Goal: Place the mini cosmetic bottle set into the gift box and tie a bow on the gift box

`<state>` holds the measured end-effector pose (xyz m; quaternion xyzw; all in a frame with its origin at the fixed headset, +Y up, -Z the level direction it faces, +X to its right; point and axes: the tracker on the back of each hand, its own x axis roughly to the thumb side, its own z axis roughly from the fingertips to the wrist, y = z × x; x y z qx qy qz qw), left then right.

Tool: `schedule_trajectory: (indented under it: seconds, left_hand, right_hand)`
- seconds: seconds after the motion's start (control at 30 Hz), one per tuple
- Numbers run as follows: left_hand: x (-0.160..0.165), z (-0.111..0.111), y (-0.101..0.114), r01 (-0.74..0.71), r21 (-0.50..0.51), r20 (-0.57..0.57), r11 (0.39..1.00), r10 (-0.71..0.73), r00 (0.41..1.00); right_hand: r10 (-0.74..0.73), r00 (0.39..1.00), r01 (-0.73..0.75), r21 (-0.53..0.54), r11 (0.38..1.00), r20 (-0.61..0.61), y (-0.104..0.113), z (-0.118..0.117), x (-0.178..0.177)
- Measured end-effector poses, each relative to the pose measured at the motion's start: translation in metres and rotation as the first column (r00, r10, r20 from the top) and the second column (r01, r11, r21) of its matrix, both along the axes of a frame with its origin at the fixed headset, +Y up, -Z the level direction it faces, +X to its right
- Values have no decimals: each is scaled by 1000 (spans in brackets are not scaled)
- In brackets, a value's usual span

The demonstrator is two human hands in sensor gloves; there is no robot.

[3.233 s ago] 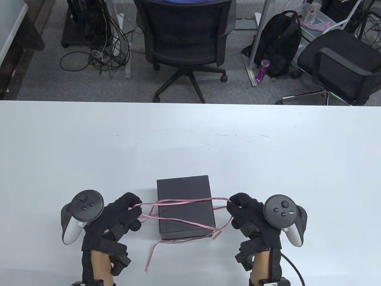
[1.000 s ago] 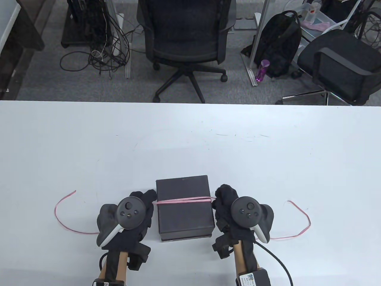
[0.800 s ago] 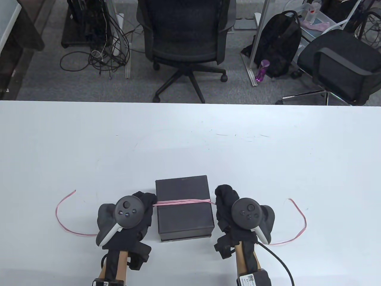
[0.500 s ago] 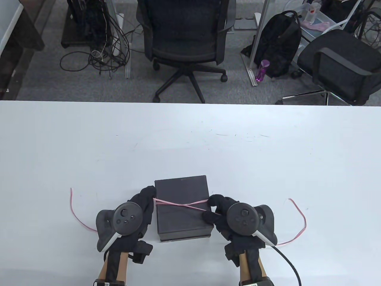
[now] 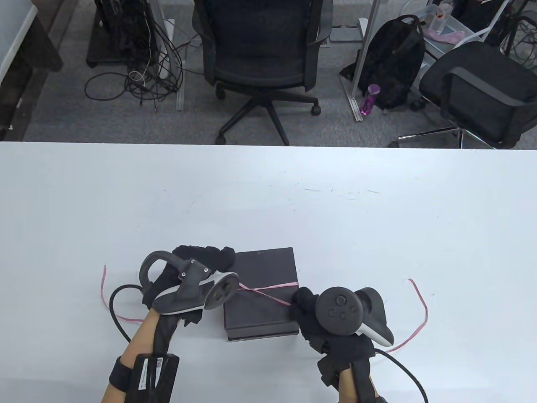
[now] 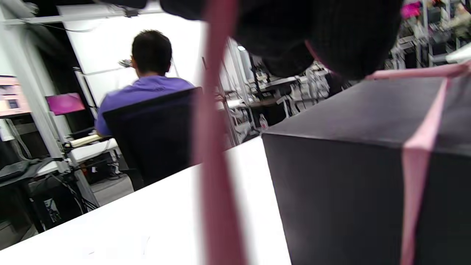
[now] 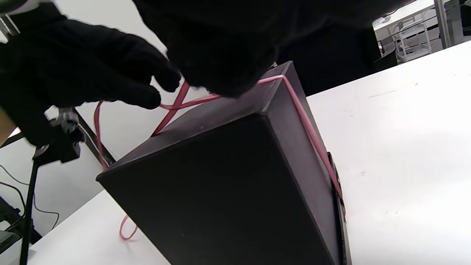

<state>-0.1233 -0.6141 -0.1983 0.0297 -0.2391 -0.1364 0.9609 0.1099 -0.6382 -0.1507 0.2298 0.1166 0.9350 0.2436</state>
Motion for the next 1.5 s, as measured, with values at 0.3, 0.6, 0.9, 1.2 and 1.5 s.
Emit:
schedule_trajectory:
  seconds: [0.3,0.6,0.9,1.2,1.5]
  left_hand:
    - [21,-47,-3,-147,-77,-188,986,130,973]
    - [3,-54,-28,-420,-341,-392,841,279,877]
    - [-45,4,-70,-794,-267,-580,546,567,584]
    - [-57,43,-94,-891,-167,-562,423,702,438]
    - [-71,43,-92,-932,-105,-430,347,829,357]
  right_hand:
    - [-107,981,92,-96,991,-163,-7,1,-13]
    - [-102,989,95,-74,993,-107,-4,-2,0]
    - [-16,995,20,-43,999,96,-21,-21,16]
    - [-55,988,49,40,998,148,-26,-23,14]
    - [172,967,-198,134,971,186,-15,-15,4]
